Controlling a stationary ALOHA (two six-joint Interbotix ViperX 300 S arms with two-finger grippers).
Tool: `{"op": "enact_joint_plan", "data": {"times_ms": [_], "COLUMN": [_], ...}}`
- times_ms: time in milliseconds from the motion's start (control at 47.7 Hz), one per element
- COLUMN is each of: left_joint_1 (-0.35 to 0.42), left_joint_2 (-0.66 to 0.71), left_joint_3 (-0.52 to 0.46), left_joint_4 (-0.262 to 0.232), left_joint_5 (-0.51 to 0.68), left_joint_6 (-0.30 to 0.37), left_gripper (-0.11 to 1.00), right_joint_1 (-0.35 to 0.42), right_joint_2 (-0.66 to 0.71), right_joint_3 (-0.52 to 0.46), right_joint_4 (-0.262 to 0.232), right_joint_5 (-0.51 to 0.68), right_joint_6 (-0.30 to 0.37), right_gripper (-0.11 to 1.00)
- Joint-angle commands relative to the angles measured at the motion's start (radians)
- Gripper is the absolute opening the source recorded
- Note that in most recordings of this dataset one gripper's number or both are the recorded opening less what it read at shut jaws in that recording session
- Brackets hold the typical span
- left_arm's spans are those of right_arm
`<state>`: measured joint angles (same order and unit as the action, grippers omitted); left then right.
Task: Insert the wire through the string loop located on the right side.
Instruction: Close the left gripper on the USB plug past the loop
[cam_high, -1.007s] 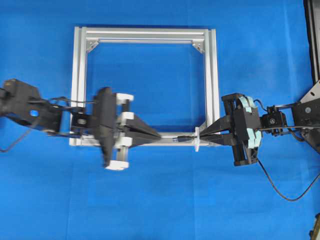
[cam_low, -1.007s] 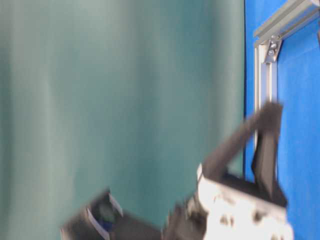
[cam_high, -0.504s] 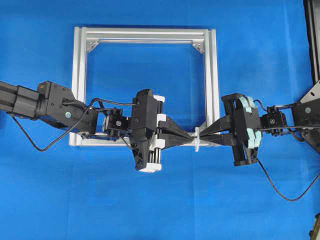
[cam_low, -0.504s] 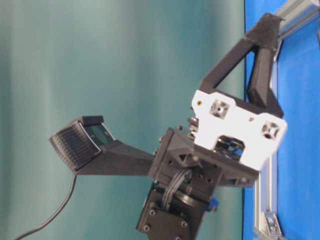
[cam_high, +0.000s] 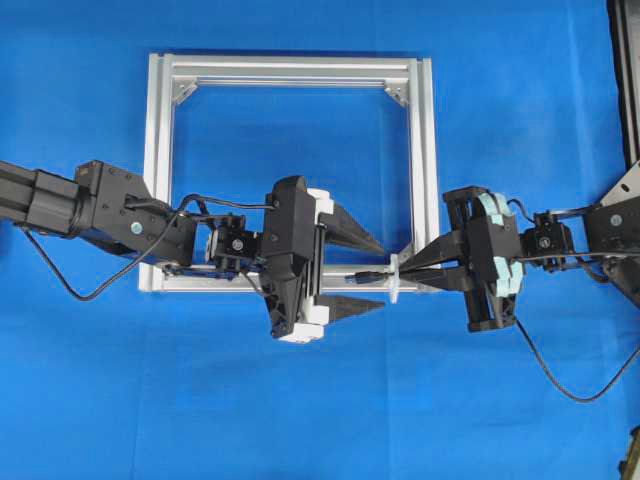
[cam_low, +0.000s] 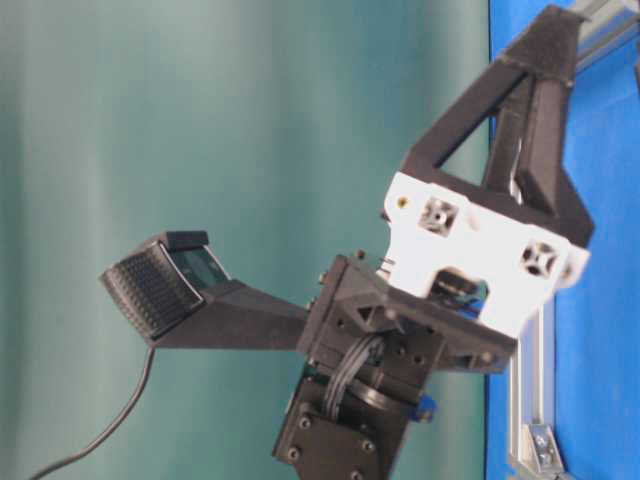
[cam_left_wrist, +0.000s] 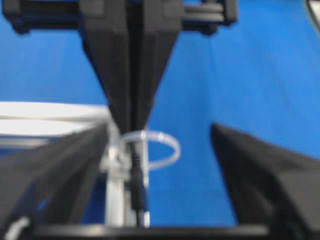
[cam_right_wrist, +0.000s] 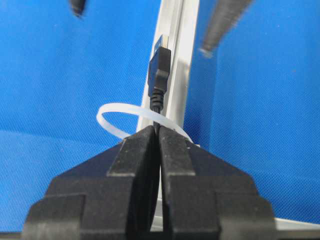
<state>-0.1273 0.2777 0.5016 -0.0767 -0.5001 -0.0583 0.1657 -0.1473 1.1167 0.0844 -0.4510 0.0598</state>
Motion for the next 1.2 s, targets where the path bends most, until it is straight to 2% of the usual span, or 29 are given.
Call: {"op": "enact_joint_plan", "data": {"times_ms": [0,42,546,1175], "left_joint_1": [0.003,0.002,0.008,0.009], "left_joint_2": [-0.018,-0.018,0.078,0.083], "left_joint_3": [-0.017,-0.017,-0.014,-0.014], "left_joint_4": [0.002,0.002,0.002,0.002], "left_joint_5": [-0.005,-0.005,-0.009,-0.008], "left_joint_6": [-0.002,-0.002,-0.009,-0.015], "left_gripper": [0.87,0.90,0.87,0.87], "right_joint_1": [0.000,0.000,0.000,-0.002], "right_joint_2": [-0.006,-0.005,-0.006,-0.006], "right_joint_3": [-0.017,-0.017,-0.017,-0.017], "right_joint_4": [0.000,-0.002,-0.002,0.000], "right_joint_5": [-0.011,-0.011,-0.011,-0.008], "right_joint_6": [-0.002,-0.002,-0.002,-0.002], "right_gripper": [-0.04,-0.04,-0.04,-0.04]}}
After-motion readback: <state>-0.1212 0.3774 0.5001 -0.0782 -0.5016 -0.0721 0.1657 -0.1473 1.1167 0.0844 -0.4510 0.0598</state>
